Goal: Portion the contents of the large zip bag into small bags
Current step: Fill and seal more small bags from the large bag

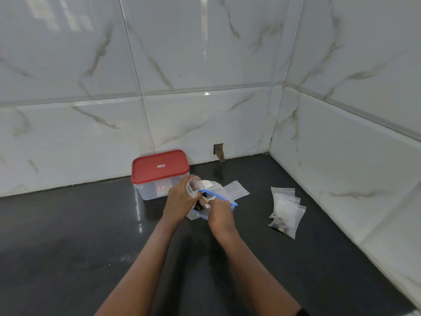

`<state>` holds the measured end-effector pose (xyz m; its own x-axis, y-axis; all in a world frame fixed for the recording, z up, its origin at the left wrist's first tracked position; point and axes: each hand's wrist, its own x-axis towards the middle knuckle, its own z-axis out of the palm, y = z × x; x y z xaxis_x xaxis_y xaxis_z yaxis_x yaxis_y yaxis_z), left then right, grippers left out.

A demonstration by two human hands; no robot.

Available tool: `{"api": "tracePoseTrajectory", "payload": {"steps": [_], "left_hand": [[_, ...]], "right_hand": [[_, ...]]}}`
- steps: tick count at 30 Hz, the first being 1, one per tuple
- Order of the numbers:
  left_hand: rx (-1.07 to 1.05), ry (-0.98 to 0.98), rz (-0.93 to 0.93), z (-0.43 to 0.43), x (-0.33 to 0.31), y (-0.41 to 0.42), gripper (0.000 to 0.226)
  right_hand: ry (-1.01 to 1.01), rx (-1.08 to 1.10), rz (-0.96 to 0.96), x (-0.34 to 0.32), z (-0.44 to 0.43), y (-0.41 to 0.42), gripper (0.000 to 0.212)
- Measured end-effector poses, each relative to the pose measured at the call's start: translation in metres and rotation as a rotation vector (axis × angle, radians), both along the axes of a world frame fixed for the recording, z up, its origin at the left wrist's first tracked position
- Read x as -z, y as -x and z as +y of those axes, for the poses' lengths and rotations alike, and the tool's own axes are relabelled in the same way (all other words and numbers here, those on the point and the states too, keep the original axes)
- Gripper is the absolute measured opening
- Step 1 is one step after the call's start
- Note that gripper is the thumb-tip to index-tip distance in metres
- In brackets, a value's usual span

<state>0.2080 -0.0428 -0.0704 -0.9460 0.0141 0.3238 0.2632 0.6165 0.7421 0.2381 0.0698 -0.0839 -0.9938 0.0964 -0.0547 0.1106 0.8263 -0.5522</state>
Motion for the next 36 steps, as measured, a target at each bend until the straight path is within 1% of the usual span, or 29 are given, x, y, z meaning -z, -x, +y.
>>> {"api": "tracePoseTrajectory", "payload": {"steps": [4,8,11,13,15,18,23,26,29,33,36], "left_hand": [[-0.004,0.002,-0.014,0.000,0.000,0.002,0.044],[0.007,0.000,-0.014,0.003,-0.001,0.002,0.046],[0.025,0.011,-0.011,0.005,0.000,0.000,0.046],[0.039,0.020,-0.003,0.004,0.002,0.000,0.045],[0.037,0.032,-0.006,0.004,0.003,0.001,0.043],[0.037,0.032,-0.016,0.006,0.005,0.002,0.044],[0.052,0.029,-0.011,0.008,0.008,0.002,0.044],[0.048,0.029,-0.008,0.007,0.008,0.003,0.045],[0.039,0.032,0.002,0.006,0.007,0.003,0.044],[0.047,0.044,0.012,0.008,0.007,0.003,0.045],[0.060,0.037,0.024,0.009,0.009,0.002,0.044]], "right_hand": [[-0.069,-0.032,0.032,-0.001,-0.001,-0.004,0.035],[-0.070,-0.053,-0.030,0.002,-0.004,-0.001,0.030],[-0.031,-0.054,-0.028,0.002,-0.001,0.000,0.028],[-0.033,-0.018,-0.002,0.001,0.002,0.000,0.030],[0.016,0.036,0.036,0.002,0.005,0.001,0.029],[0.047,0.095,0.013,0.003,0.006,0.000,0.025],[0.101,0.106,-0.027,0.006,0.004,0.001,0.026],[0.163,0.161,-0.024,0.008,0.004,0.001,0.025],[0.283,0.283,-0.011,0.007,0.007,0.000,0.025],[0.479,0.444,-0.067,0.006,0.008,0.006,0.024],[0.574,0.489,-0.106,0.007,0.007,0.012,0.025]]}}
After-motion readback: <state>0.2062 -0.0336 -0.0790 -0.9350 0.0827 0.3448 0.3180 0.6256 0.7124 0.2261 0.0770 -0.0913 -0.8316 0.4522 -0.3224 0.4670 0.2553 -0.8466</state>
